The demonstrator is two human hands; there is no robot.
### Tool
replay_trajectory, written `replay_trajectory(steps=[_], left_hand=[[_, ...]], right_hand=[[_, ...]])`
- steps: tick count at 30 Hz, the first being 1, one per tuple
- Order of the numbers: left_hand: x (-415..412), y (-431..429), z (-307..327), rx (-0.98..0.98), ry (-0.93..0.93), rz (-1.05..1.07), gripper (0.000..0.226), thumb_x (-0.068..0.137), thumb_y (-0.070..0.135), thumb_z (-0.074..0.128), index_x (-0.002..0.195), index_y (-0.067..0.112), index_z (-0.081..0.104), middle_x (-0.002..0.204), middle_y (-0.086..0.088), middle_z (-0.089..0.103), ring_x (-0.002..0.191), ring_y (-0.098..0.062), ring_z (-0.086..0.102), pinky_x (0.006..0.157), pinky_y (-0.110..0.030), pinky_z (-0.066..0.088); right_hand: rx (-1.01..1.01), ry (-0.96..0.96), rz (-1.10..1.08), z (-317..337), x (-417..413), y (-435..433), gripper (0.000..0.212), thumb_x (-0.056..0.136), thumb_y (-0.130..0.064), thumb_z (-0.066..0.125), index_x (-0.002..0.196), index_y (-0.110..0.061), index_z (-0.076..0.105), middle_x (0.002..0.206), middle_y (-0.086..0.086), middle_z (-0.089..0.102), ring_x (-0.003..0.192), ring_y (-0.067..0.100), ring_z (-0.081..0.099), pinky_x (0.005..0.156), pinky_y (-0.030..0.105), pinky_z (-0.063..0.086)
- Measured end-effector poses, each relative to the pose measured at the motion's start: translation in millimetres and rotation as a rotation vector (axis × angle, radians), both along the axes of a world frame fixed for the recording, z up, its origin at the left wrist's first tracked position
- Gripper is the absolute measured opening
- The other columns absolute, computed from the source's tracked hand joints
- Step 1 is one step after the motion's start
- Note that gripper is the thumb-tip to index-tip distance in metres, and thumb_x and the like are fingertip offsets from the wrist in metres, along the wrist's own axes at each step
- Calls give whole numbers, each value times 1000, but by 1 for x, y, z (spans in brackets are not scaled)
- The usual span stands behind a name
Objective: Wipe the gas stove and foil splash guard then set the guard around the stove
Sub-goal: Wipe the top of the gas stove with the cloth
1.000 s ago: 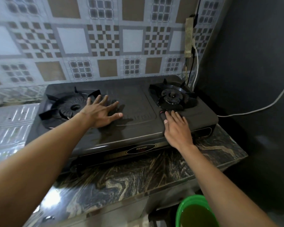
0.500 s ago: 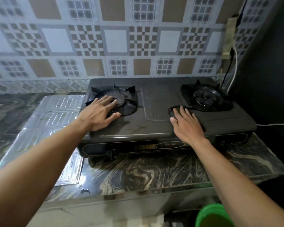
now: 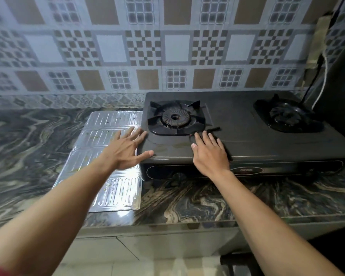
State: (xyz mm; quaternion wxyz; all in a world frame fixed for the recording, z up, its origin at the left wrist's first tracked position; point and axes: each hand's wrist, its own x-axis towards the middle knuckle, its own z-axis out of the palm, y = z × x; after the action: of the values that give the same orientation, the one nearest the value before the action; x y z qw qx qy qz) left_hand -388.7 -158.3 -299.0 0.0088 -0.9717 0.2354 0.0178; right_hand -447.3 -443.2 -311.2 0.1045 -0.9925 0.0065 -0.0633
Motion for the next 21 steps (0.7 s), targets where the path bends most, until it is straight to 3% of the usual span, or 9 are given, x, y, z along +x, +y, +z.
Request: replay_trajectory(steps=[5, 10, 14, 21], left_hand=[[1, 6, -6, -24, 39, -32, 104, 78, 91, 5, 158, 24, -7, 166, -2, -6, 153, -24, -6, 122, -56, -1], [5, 11, -6, 16, 115, -46, 125, 64, 101, 22, 156, 26, -16, 165, 2, -16, 153, -25, -9, 119, -57, -5], [7, 11, -7, 39, 119, -55, 128, 61, 102, 22, 156, 25, -18, 164, 1, -18, 153, -28, -7, 118, -57, -4], [7, 9, -7, 4, 165, -40, 129, 62, 100, 28, 155, 26, -20, 164, 2, -20, 153, -27, -6, 119, -57, -3]], right_hand=[[3, -38, 83, -3, -9, 38, 52, 106, -36, 25, 154, -19, 30, 161, 6, 28, 150, 21, 20, 122, 43, 13], [13, -28, 172, -2, -3, 73, 50, 106, -34, 26, 154, -22, 30, 162, 3, 28, 150, 20, 20, 122, 41, 12], [-15, 21, 263, 6, 6, 91, 50, 107, -34, 27, 156, -22, 25, 163, 2, 23, 151, 19, 16, 122, 41, 13], [-87, -6, 465, 5, 1, 81, 49, 106, -35, 31, 155, -31, 26, 163, -3, 23, 150, 17, 18, 122, 39, 15]])
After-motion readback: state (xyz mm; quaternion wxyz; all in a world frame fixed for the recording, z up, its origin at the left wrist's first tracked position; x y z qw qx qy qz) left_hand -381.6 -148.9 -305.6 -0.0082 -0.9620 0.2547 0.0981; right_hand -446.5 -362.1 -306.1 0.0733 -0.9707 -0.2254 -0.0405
